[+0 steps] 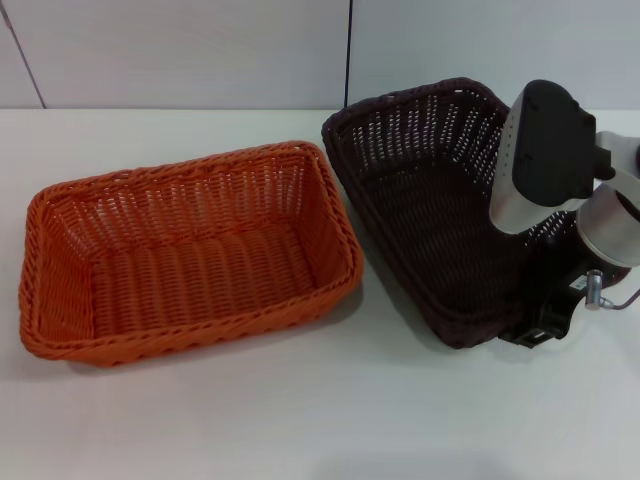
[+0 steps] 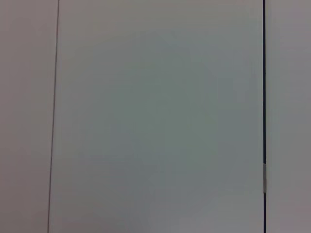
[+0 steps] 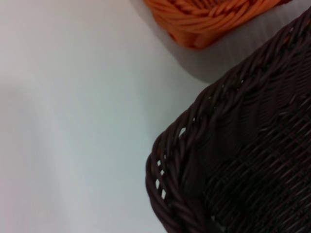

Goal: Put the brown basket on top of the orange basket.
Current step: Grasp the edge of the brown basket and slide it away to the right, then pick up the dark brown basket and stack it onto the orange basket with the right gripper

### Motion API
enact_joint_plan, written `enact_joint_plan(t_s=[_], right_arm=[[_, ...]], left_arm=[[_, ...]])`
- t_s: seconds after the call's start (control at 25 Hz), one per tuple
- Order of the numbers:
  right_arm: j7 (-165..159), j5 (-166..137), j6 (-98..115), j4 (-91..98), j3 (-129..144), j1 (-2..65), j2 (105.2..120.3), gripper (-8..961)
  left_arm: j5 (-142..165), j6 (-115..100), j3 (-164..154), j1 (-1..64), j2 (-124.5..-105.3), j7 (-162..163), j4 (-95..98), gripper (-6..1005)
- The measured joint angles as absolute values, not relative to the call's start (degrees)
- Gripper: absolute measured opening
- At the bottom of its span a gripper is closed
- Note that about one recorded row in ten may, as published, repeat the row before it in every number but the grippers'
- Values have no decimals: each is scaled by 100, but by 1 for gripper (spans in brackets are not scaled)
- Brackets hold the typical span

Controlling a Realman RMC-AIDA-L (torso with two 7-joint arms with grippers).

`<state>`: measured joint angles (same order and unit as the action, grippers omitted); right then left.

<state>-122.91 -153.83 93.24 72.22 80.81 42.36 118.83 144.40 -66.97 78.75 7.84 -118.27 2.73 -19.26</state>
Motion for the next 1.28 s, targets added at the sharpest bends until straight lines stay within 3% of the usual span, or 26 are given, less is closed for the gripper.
enact_joint_plan(t_s=[0.48, 0.88, 1.28], right_arm=[[-12367, -15535, 9597, 7906, 8052, 4101, 11889, 297], [-12592, -15576, 9963, 9235, 7805, 3949, 11887, 194], [-12609, -15637, 10251, 10401, 7808, 3982, 11883, 189]], left_arm=[[14441, -6698, 7875, 791, -11821, 273, -1917, 772], [14440, -6700, 7875, 807, -11821, 272, -1879, 772], [14440, -6730, 7874, 786, -11821, 273, -1871, 771]])
